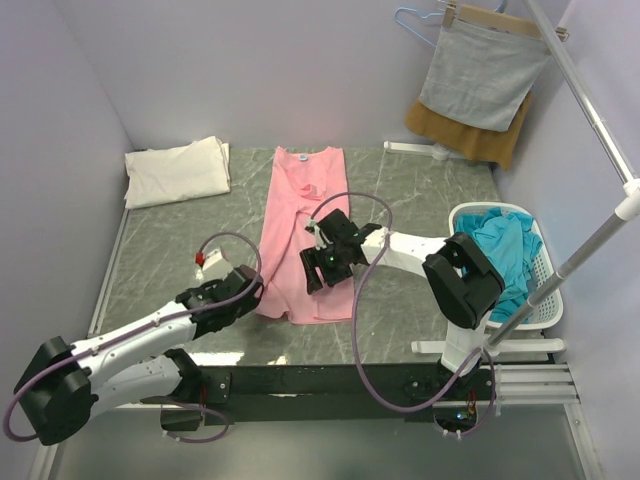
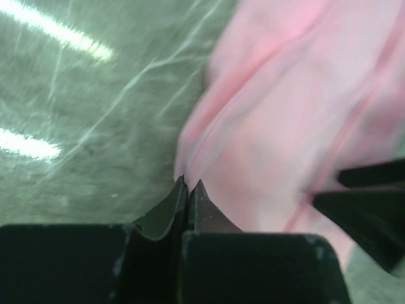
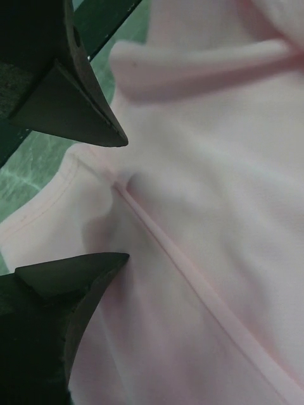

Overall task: Fold and stack the t-shirts
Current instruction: Grab the bottom of the folded rectangular tshirt with both arms

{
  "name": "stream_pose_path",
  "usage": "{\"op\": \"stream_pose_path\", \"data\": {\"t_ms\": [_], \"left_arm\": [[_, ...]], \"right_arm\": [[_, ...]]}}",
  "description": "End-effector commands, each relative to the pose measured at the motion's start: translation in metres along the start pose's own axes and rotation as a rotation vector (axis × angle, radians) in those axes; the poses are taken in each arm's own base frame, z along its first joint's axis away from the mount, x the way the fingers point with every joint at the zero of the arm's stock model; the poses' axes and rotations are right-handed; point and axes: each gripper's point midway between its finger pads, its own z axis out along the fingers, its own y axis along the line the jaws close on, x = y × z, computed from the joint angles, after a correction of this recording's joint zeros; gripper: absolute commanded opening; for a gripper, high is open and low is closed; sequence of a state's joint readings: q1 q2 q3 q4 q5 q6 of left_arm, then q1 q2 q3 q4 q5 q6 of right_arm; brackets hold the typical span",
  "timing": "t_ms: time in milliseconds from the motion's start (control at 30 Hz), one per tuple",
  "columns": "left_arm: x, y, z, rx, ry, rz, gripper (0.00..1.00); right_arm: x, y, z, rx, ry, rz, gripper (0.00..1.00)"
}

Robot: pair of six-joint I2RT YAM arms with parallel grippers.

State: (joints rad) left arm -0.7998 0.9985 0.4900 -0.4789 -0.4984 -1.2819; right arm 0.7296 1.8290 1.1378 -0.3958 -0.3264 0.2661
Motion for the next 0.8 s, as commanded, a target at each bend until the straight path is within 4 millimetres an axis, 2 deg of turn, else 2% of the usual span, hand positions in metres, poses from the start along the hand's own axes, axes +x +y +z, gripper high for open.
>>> {"op": "stream_pose_path", "data": {"t_ms": [0, 67, 167, 333, 433, 600, 767], "left_arm": [[-0.039, -0.027, -0.03, 0.048, -0.084, 0.032, 0.01], [-0.047, -0.035, -0.038, 0.065, -0.093, 0.036, 0.01], [-0.048, -0.032, -0.041, 0.025, -0.082, 0.072, 0.01], [-0.041, -0.019, -0.034, -0.071, -0.05, 0.158, 0.01], [-0.044, -0.017, -0.031, -0.109, -0.056, 0.211, 0.01], [-0.04, -0.034, -0.023, -0.109, -0.024, 0.29, 0.01], [-0.026, -0.071, -0.02, 0.038, 0.033, 0.324, 0.01]], "right_arm": [[0.003, -0.008, 0.008, 0.065, 0.007, 0.001, 0.74], [0.007, -0.011, 0.012, 0.074, 0.023, 0.01, 0.74], [0.012, -0.011, 0.016, 0.077, 0.038, 0.007, 0.74], [0.015, -0.006, 0.018, 0.077, 0.048, -0.005, 0.74], [0.015, -0.004, 0.017, 0.068, 0.046, -0.006, 0.74], [0.014, 0.003, 0.013, 0.042, 0.035, -0.008, 0.74], [0.013, 0.005, 0.014, 0.037, 0.036, -0.005, 0.74]]}}
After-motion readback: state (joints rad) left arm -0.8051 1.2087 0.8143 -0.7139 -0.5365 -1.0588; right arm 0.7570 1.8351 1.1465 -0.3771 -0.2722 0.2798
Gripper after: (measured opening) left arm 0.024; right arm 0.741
